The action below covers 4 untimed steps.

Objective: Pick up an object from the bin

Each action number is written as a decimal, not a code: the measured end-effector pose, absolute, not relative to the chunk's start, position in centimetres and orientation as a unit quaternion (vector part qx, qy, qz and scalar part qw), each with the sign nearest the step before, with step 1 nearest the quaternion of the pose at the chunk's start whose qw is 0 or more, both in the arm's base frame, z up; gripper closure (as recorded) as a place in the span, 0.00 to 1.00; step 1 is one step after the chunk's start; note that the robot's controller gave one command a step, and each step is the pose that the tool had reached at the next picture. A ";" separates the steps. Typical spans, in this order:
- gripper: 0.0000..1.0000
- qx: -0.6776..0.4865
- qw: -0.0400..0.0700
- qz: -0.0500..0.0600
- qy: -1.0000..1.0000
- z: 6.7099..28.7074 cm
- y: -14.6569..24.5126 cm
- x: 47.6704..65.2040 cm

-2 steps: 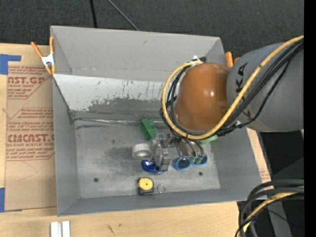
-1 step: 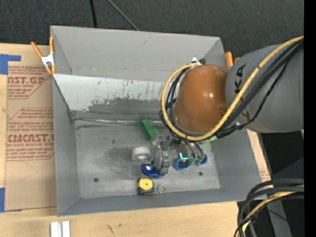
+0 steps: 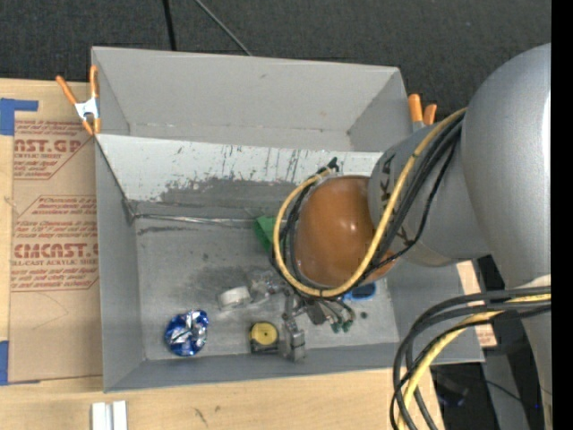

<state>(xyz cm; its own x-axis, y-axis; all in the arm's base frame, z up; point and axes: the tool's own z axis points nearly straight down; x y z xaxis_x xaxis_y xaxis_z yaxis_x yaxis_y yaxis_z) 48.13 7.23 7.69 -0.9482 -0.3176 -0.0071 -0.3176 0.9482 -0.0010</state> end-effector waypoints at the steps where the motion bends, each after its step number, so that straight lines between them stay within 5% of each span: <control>1: 0.00 -0.293 0.001 0.000 0.956 7.1 12.1 49.1; 2: 0.00 -0.342 0.004 0.000 0.940 7.1 13.1 58.7; 3: 0.00 -0.399 0.001 0.001 0.917 7.0 14.3 56.4; 4: 0.00 -0.522 0.003 0.001 0.853 7.0 19.6 59.5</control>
Offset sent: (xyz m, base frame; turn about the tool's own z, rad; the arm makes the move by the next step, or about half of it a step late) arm 0.0087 0.0483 -0.0069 -0.2718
